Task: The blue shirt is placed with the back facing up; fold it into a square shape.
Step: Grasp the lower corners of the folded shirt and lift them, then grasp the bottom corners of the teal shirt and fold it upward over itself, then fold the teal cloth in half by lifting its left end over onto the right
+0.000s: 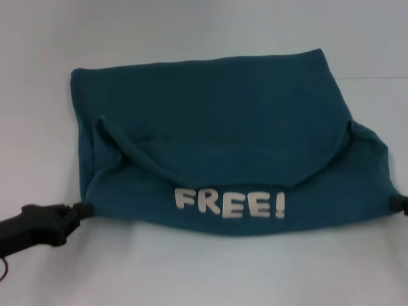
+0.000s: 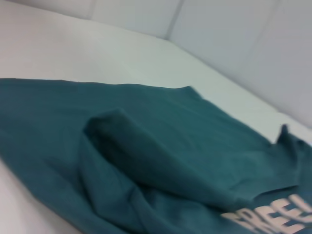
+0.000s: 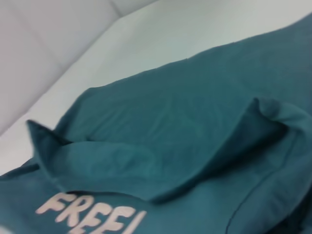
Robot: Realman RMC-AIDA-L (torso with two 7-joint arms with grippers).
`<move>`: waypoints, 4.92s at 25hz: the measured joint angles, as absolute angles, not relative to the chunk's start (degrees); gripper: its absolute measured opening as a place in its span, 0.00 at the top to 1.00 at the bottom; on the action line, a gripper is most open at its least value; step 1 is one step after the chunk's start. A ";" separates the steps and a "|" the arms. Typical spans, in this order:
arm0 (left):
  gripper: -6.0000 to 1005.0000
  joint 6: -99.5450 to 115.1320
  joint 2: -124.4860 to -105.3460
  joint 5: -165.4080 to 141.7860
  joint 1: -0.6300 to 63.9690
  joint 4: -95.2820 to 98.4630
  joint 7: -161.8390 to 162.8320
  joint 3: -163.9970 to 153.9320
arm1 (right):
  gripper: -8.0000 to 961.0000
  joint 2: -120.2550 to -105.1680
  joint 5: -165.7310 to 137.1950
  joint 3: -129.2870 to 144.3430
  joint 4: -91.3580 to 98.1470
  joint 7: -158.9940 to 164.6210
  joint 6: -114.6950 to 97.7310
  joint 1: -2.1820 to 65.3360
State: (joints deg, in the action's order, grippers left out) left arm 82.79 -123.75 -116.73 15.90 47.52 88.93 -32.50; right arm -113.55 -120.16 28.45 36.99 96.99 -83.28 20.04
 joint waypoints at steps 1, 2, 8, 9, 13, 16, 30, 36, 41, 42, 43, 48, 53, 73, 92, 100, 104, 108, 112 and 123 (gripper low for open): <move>0.98 84.91 -123.74 -117.73 15.66 47.79 89.20 -31.40 | 0.95 -113.48 -120.26 28.33 37.17 95.76 -85.05 19.33; 0.98 86.23 -123.71 -118.46 15.53 47.92 89.38 -30.60 | 0.95 -113.37 -120.29 28.27 37.24 95.11 -86.01 18.81; 0.98 94.80 -123.77 -121.64 13.53 49.93 90.16 -26.07 | 0.95 -112.87 -120.38 27.97 38.97 92.34 -91.94 14.68; 0.98 95.63 -123.82 -121.78 13.06 50.28 90.20 -25.77 | 0.95 -112.89 -120.39 27.83 39.52 92.16 -92.57 14.03; 0.98 98.92 -123.76 -122.74 11.77 50.82 90.20 -24.70 | 0.95 -112.89 -120.52 27.13 40.76 90.89 -95.82 11.78; 0.98 101.79 -123.70 -125.19 11.43 50.94 89.98 -23.25 | 0.95 -112.73 -120.90 26.35 40.94 89.55 -98.23 10.43; 0.98 107.09 -123.45 -132.13 10.94 51.23 89.77 -21.08 | 0.95 -113.10 -128.86 20.59 41.05 85.55 -107.76 8.12; 0.98 106.52 -122.57 -131.77 13.89 51.06 90.16 -18.16 | 0.95 -112.53 -128.42 16.40 41.05 86.03 -108.08 11.49; 0.98 105.34 -121.05 -131.67 19.99 49.26 90.50 -14.18 | 0.95 -111.84 -128.28 12.17 41.02 87.94 -105.69 17.87; 0.98 104.94 -120.67 -131.65 21.56 48.94 90.76 -13.69 | 0.95 -111.67 -128.25 12.05 40.88 88.35 -104.79 19.28; 0.98 104.29 -120.34 -131.66 23.05 48.75 91.16 -13.35 | 0.95 -111.49 -128.23 12.01 40.73 88.68 -103.76 20.53; 0.98 100.15 -119.63 -131.59 28.88 48.68 92.67 -13.07 | 0.95 -111.21 -128.17 12.35 40.24 90.31 -97.13 26.25; 0.98 94.00 -119.51 -131.48 33.53 48.68 94.47 -13.40 | 0.95 -111.29 -128.14 12.40 39.02 90.74 -90.29 30.48; 0.97 46.19 -121.10 -131.46 43.31 36.36 95.89 -27.03 | 0.95 -114.51 -126.02 16.87 21.99 82.27 -48.41 44.80; 0.95 36.75 -121.31 -130.07 46.08 36.03 95.82 -29.96 | 0.95 -114.51 -120.78 17.05 21.63 79.48 -43.39 48.86; 0.93 35.35 -121.30 -130.07 46.55 35.20 95.65 -30.07 | 0.95 -114.72 -120.66 17.08 21.36 78.84 -41.86 49.23; 0.93 32.16 -122.14 -130.07 46.86 35.15 95.49 -30.31 | 0.95 -115.12 -120.65 18.38 21.29 78.77 -39.91 49.75; 0.92 27.95 -122.82 -129.95 47.37 34.75 95.57 -30.89 | 0.95 -115.41 -120.65 20.20 21.27 78.75 -37.30 50.10; 0.80 24.02 -123.10 -128.43 47.44 34.45 95.66 -30.90 | 0.88 -115.72 -120.58 20.46 21.60 79.07 -34.75 50.35; 0.50 23.34 -122.81 -125.63 46.46 34.30 95.68 -30.88 | 0.42 -114.75 -119.33 22.51 21.54 83.67 -34.51 50.05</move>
